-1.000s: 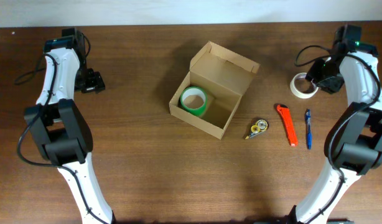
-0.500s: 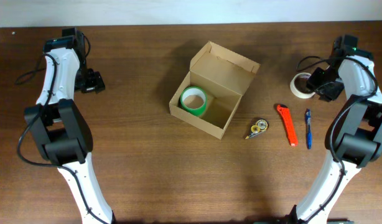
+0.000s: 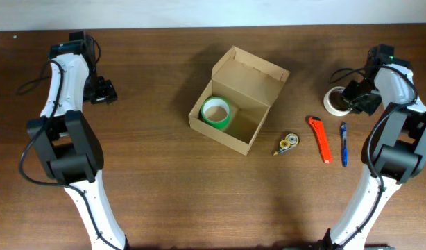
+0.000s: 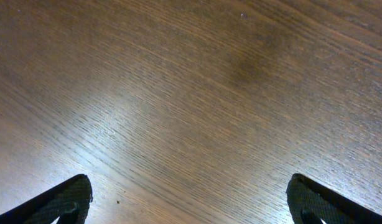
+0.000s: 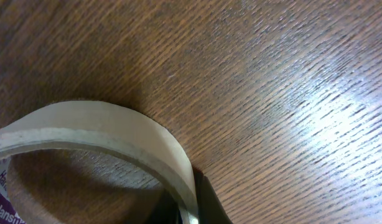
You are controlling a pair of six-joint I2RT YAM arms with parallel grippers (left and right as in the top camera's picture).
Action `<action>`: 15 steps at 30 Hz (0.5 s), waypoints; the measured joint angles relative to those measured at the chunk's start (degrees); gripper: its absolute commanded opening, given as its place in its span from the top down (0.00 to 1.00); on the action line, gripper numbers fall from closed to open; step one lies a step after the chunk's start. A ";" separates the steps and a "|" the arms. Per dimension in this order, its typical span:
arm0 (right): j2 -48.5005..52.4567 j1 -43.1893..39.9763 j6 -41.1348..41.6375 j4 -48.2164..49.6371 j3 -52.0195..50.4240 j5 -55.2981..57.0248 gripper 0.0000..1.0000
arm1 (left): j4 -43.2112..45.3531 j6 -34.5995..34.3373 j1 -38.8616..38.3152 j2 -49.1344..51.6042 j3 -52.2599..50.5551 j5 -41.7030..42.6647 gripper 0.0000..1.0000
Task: Pack container
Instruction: 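Grasp the beige masking tape rim with the right gripper and lift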
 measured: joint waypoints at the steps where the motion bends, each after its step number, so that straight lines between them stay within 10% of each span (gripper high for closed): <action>1: 0.00 0.00 -0.02 -0.07 0.00 0.00 0.97 | 0.00 0.00 -0.02 0.00 0.00 0.00 0.00; 15: -0.50 0.42 -5.42 -14.05 13.73 -1.84 0.96 | 0.00 0.02 -0.02 0.00 0.00 0.00 0.00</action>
